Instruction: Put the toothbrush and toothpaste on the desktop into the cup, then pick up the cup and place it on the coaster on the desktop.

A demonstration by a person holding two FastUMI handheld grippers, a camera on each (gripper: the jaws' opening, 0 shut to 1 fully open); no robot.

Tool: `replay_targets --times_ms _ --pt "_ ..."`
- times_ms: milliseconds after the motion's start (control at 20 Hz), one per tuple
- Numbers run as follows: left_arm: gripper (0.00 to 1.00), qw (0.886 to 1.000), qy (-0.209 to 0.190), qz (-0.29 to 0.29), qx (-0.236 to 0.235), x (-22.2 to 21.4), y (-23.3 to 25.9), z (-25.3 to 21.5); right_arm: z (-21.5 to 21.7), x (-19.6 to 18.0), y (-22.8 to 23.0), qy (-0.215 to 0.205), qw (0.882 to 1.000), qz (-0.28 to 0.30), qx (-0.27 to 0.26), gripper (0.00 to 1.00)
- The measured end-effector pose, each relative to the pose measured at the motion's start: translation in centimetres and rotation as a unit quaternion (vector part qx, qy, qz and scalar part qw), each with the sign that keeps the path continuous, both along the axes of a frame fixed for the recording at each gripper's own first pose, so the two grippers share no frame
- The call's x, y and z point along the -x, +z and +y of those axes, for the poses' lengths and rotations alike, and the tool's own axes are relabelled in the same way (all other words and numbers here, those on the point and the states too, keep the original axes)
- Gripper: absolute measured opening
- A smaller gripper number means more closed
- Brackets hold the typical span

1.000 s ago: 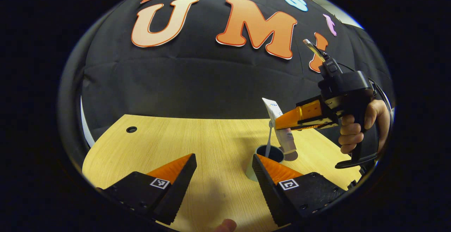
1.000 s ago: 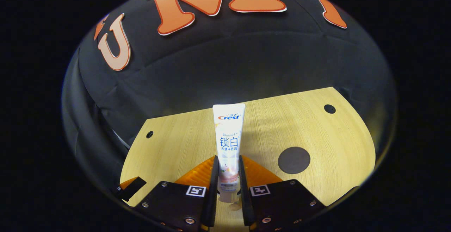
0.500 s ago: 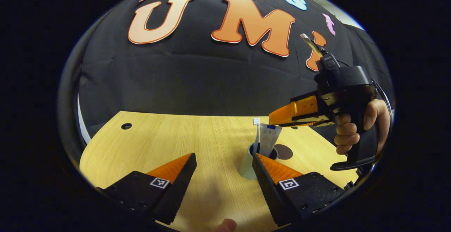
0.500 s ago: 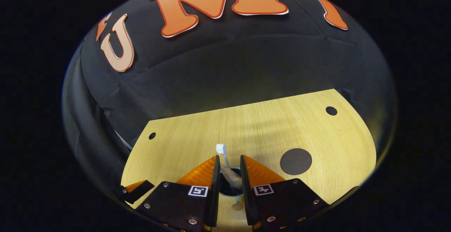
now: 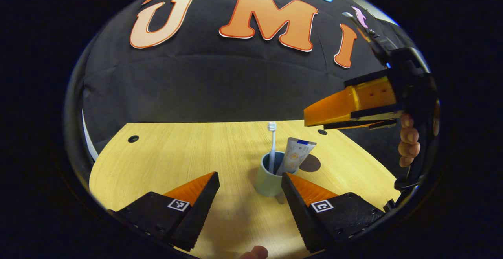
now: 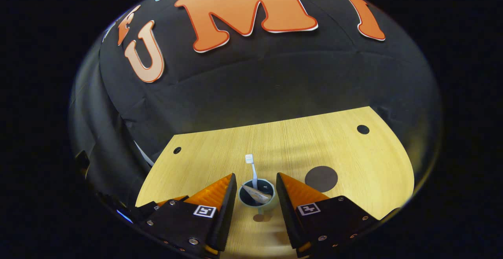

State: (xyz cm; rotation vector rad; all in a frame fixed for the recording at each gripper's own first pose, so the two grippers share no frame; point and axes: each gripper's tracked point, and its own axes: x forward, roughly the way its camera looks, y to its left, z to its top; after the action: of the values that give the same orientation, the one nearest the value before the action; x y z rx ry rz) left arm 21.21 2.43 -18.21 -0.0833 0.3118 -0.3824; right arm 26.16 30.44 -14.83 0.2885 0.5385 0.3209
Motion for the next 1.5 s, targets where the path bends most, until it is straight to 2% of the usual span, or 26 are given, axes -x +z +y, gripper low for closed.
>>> replay_targets --times_ms 150,200,250,450,650,800,850,950,1200,1350,1400,1500 --pt "0.96 1.0 -0.012 0.021 -0.008 0.1 -0.7 -1.9 -2.3 1.9 1.3 -0.004 1.0 -0.01 0.008 0.72" --pt "0.94 1.0 -0.014 0.026 -0.007 -0.2 -0.6 -2.4 -3.2 2.6 1.9 -0.007 1.0 -0.015 0.007 0.65" --pt "0.96 0.999 -0.017 0.037 -0.005 -0.1 -0.8 -3.2 -4.1 3.0 2.6 -0.011 1.0 -0.022 0.01 0.77" --pt "0.96 0.996 -0.016 0.089 0.019 -0.6 -1.6 -5.1 -8.1 5.4 5.1 -0.03 0.998 -0.055 0.017 0.87" --pt "0.96 0.989 0.006 0.142 0.035 -1.2 -2.5 -5.8 -12.1 7.7 6.1 -0.05 0.997 -0.062 0.007 0.94" --pt "0.96 0.987 0.01 0.161 0.02 -1.3 -2.8 -6.5 -15.9 9.8 5.9 -0.077 0.995 -0.058 0.0 0.96" --pt "0.99 0.986 0.009 0.169 0.013 -1.3 -2.8 -6.9 -17.3 10.5 5.7 -0.088 0.994 -0.058 0.001 0.97" --pt "0.96 0.982 0.006 0.189 0.004 -1.3 -3.5 -7.7 -19.9 11.9 4.8 -0.111 0.992 -0.053 0.001 0.97" --pt "0.95 0.966 0.017 0.257 -0.026 -2.4 -5.6 -9.3 -24.9 15.1 1.2 -0.162 0.987 -0.018 -0.002 0.98" --pt "0.95 0.948 0.033 0.314 -0.044 -2.9 -7.4 -9.5 -26.9 16.4 -0.5 -0.186 0.983 0.0 0.0 0.98" --pt "0.94 0.943 0.04 0.325 -0.053 -3.1 -7.9 -9.2 -27.3 17.0 -1.0 -0.192 0.981 0.006 0.0 0.98" --pt "0.86 0.935 0.045 0.343 -0.074 -3.6 -8.7 -8.7 -27.8 17.5 -1.7 -0.201 0.979 0.015 -0.002 0.98"
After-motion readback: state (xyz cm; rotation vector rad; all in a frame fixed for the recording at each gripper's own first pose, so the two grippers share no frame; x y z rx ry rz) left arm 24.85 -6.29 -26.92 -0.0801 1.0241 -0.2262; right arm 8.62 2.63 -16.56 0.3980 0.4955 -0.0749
